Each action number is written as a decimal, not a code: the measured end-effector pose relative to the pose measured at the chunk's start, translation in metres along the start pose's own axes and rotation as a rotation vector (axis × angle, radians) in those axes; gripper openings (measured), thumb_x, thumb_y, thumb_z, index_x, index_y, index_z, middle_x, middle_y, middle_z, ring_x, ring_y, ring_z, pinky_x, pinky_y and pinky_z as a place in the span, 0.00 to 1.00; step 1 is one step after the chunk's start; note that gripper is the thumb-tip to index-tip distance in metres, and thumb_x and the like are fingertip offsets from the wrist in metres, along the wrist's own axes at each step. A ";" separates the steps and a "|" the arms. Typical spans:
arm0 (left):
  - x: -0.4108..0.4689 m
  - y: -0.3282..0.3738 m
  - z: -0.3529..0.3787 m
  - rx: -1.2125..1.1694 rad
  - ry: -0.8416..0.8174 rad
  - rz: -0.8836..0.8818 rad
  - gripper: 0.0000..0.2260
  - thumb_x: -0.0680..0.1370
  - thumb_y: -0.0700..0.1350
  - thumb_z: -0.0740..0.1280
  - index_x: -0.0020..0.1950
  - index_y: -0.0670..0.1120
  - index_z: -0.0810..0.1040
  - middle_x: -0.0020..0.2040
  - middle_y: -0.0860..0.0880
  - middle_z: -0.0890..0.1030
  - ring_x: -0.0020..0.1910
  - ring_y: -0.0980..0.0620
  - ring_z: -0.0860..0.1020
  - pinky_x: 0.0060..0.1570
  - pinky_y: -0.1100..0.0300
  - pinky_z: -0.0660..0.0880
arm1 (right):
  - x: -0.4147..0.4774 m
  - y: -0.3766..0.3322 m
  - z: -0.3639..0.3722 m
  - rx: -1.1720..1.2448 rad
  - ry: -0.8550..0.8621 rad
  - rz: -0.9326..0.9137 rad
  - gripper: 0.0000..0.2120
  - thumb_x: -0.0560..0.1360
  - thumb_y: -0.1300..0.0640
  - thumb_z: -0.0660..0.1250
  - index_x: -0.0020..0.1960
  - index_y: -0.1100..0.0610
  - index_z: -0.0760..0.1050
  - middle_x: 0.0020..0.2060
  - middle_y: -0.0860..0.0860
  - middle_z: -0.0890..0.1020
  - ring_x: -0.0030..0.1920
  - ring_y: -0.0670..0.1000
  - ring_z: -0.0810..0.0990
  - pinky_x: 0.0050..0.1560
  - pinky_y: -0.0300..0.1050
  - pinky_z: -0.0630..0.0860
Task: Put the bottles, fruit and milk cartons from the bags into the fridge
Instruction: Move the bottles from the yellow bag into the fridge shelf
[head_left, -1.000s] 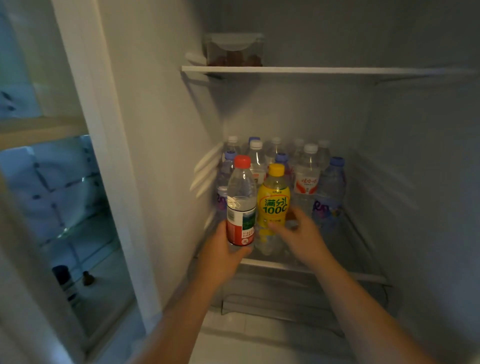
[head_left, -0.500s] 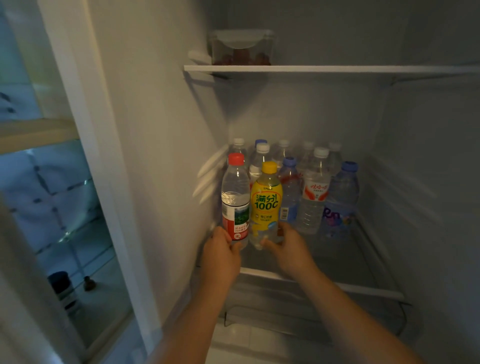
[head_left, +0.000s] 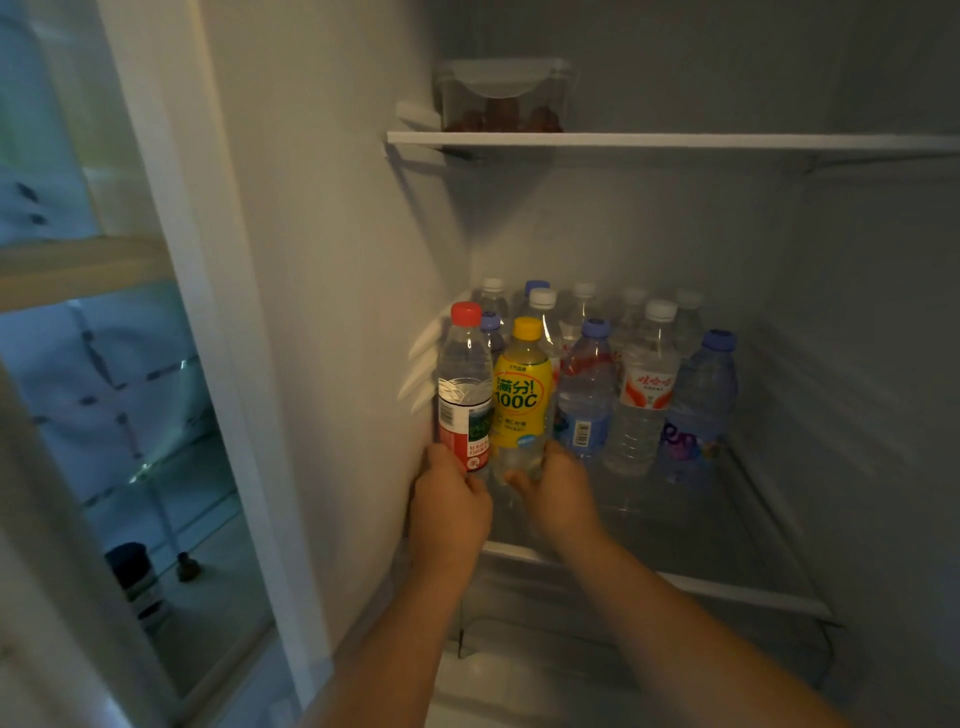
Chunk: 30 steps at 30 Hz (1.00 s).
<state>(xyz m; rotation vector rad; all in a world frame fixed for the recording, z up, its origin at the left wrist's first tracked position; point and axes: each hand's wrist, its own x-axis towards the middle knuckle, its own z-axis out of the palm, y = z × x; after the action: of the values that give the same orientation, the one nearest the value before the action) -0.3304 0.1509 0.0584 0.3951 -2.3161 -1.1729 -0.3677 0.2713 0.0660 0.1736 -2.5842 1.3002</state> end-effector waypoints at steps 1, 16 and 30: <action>0.000 0.000 0.000 -0.001 0.010 0.011 0.11 0.77 0.42 0.70 0.54 0.42 0.71 0.58 0.39 0.82 0.55 0.37 0.81 0.51 0.45 0.81 | -0.001 -0.002 -0.004 0.015 -0.031 0.018 0.19 0.73 0.59 0.74 0.62 0.58 0.76 0.57 0.54 0.82 0.58 0.54 0.80 0.54 0.41 0.73; -0.056 -0.043 -0.008 0.324 -0.027 0.766 0.12 0.78 0.54 0.62 0.55 0.50 0.80 0.58 0.52 0.80 0.56 0.45 0.77 0.52 0.49 0.71 | -0.134 0.045 -0.024 -0.602 0.214 -0.174 0.30 0.77 0.41 0.58 0.76 0.52 0.66 0.75 0.54 0.68 0.74 0.58 0.66 0.73 0.55 0.58; -0.177 -0.080 -0.069 0.494 -0.479 0.361 0.35 0.80 0.67 0.50 0.81 0.57 0.40 0.80 0.56 0.36 0.81 0.49 0.38 0.78 0.43 0.40 | -0.274 0.040 -0.035 -0.446 -0.126 0.170 0.34 0.80 0.36 0.53 0.80 0.42 0.41 0.80 0.44 0.41 0.80 0.50 0.39 0.78 0.59 0.43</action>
<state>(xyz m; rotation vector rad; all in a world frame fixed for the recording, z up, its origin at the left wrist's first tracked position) -0.1426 0.1413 -0.0267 -0.1647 -2.9300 -0.5496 -0.1063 0.3226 -0.0186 -0.0484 -2.9732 0.7450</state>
